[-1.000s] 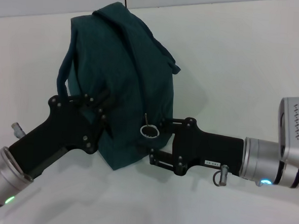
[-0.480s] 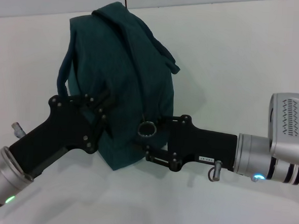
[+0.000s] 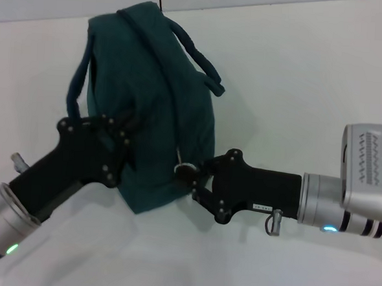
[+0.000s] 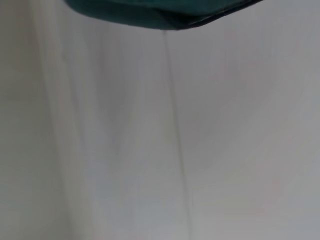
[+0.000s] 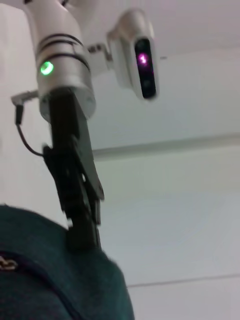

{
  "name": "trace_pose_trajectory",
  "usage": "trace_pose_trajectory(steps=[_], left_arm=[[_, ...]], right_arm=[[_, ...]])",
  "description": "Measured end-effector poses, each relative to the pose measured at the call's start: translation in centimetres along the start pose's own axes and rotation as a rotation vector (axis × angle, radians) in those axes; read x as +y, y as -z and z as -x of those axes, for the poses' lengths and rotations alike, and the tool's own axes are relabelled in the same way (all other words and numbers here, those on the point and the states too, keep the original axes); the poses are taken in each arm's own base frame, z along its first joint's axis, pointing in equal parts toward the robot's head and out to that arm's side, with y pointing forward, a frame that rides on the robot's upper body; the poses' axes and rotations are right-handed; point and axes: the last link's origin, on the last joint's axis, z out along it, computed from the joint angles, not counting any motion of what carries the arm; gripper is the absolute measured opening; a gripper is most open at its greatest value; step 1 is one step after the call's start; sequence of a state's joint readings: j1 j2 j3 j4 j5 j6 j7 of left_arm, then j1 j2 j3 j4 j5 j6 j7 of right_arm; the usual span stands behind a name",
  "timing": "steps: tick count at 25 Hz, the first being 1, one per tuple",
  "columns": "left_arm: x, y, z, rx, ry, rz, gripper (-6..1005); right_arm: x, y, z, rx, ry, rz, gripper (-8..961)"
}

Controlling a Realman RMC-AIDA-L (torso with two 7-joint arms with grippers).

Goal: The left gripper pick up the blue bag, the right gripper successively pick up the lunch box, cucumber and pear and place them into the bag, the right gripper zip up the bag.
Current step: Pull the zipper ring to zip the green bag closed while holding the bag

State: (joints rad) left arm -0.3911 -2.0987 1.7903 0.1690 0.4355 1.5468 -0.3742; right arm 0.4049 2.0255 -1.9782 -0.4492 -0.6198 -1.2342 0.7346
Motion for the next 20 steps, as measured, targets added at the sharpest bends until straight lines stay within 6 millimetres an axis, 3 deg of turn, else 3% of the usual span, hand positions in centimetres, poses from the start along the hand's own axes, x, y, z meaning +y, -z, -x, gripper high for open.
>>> trace_pose_trajectory(steps=[8, 20], left_arm=[[-0.7, 0.1, -0.1, 0.010, 0.001, -0.048, 51], [-0.8, -0.1, -0.2, 0.010, -0.010, -0.042, 53]], right_arm=[[-0.3, -0.4, 0.3, 0.004, 0.111, 0.010, 49], [-1.7, -2.0, 2.0, -0.002, 0.197, 0.033, 7]])
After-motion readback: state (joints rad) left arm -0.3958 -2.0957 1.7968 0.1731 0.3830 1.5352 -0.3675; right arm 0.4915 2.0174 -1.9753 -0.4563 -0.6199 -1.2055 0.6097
